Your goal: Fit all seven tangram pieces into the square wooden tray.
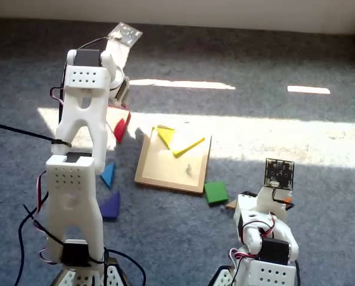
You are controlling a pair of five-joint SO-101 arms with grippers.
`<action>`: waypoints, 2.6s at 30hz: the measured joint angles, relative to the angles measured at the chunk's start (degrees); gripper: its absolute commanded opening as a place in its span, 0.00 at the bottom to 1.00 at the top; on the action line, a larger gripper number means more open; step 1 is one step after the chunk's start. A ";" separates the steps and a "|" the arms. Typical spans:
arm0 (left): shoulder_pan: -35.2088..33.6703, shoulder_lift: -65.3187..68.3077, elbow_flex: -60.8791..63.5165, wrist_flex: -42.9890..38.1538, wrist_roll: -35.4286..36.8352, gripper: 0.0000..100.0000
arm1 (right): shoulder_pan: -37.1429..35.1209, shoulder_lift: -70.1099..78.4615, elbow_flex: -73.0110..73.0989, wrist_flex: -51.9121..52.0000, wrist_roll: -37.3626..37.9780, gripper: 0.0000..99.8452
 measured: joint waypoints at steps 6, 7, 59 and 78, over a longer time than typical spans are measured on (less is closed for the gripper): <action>-0.09 8.97 0.09 -8.35 11.08 0.19 | 0.00 0.00 0.00 0.00 0.00 0.00; -0.09 9.67 0.09 -8.44 11.25 0.18 | 0.00 0.00 0.00 0.00 0.00 0.00; -8.79 3.78 16.26 13.19 13.98 0.40 | 0.00 0.00 0.00 0.00 0.00 0.00; -8.62 5.10 16.09 8.62 14.07 0.26 | 0.00 0.00 0.00 0.00 0.00 0.00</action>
